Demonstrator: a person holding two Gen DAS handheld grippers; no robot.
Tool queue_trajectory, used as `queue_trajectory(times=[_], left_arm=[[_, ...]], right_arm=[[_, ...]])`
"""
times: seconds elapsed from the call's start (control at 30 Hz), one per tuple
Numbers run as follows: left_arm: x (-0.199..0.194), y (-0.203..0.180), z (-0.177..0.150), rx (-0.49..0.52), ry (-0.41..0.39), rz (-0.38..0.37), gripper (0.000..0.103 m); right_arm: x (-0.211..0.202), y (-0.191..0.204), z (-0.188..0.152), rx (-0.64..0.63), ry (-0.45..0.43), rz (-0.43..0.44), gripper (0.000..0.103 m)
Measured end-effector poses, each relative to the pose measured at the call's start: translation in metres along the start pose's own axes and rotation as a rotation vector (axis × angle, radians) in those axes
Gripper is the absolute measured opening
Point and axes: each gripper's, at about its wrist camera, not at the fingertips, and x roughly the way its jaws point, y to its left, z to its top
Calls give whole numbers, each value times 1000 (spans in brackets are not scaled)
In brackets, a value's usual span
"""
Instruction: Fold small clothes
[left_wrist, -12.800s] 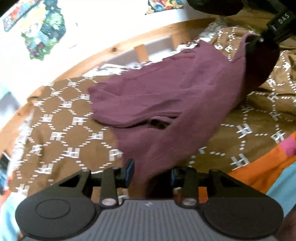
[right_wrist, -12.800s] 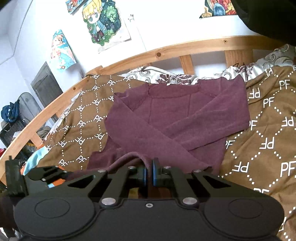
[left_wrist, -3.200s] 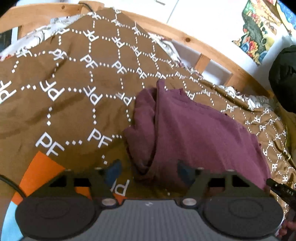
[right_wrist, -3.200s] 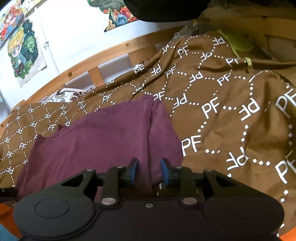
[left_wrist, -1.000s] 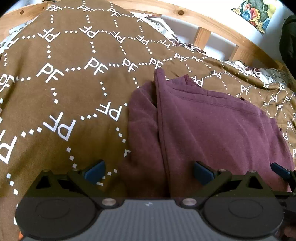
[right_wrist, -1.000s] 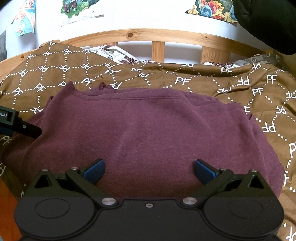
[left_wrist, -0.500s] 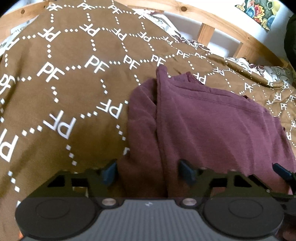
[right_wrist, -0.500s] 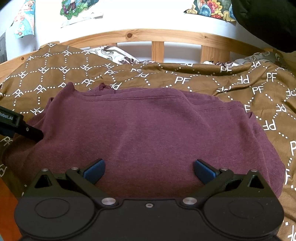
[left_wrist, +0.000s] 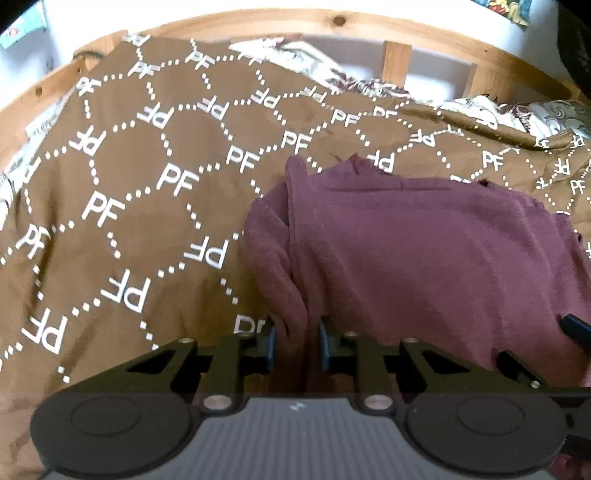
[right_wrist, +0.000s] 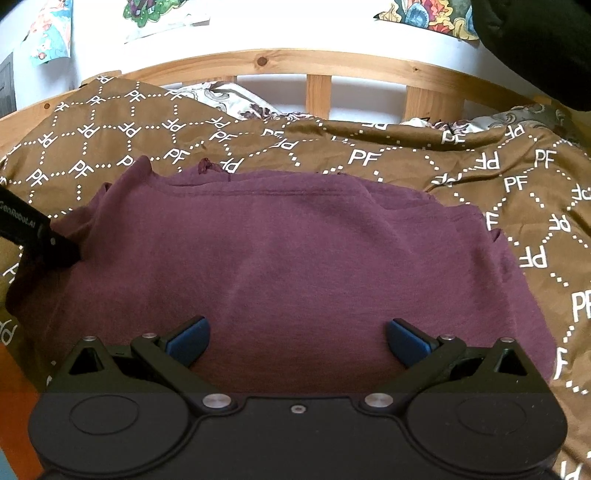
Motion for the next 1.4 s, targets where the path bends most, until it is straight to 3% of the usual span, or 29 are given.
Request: queue_trajectory(times=[0.27,0.57,0.87,1.13,1.23,1.27,1.3,1.4], left_arm=[[-32,-22,18,54,-70,-34,20],[-76,-101,39,204,-191,-170,18],[-82,-210,17,343,-191,-325,18],[-57,-242,-21,369,-119,-398,22],[-55,-245,-28,389,-107,-431,26],[-56,-245,-31,395,-100,-455,36],[-58,-245,-32,405,-91,-493,56],[-72,-242,-41,436,-137,-570,85]], right_arm=[[-29,-20,4,-32,-16,-15,103],[-86,-68,-1,-81,-99,-76,103],[-120,-135,-32,-22,-126,-239,103],[-119,-184,-40,163,-114,-260,102],[-115,-187,-42,174,-114,-257,102],[-114,-186,-43,171,-115,-254,102],[-113,-186,-44,168,-119,-249,102],[-114,-187,-46,176,-174,-224,102]])
